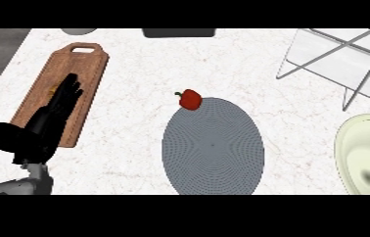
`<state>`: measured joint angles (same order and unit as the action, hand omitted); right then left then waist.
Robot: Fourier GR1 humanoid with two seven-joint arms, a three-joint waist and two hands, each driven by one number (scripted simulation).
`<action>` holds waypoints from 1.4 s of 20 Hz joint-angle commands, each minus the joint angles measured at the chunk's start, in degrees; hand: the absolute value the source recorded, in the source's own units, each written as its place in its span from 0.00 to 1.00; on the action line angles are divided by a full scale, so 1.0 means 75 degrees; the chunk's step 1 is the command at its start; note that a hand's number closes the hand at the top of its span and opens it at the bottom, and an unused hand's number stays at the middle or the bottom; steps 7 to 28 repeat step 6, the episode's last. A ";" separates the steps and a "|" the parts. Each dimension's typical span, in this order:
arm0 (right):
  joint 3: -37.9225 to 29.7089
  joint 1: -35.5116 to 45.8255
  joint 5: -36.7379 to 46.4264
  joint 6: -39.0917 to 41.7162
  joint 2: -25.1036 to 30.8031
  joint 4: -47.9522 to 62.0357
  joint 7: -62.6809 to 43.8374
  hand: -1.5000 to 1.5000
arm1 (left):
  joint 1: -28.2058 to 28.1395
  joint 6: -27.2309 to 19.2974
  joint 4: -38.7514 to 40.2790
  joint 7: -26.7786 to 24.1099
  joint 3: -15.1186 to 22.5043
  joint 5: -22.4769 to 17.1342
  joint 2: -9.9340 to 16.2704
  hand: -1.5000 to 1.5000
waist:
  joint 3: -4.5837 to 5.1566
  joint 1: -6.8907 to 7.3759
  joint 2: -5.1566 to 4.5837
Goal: Pick the eggplant from the placemat and place it in the tiered shelf
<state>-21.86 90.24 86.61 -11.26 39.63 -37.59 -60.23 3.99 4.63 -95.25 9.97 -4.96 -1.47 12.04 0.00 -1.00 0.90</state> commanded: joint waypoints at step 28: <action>-0.0836 -0.0591 -0.0962 0.1223 0.0021 -0.2921 -0.0703 0.00 | -0.0378 -0.0023 -0.0174 -0.0062 -0.0184 -0.0052 0.0034 0.50 | -0.0010 -0.0335 0.0135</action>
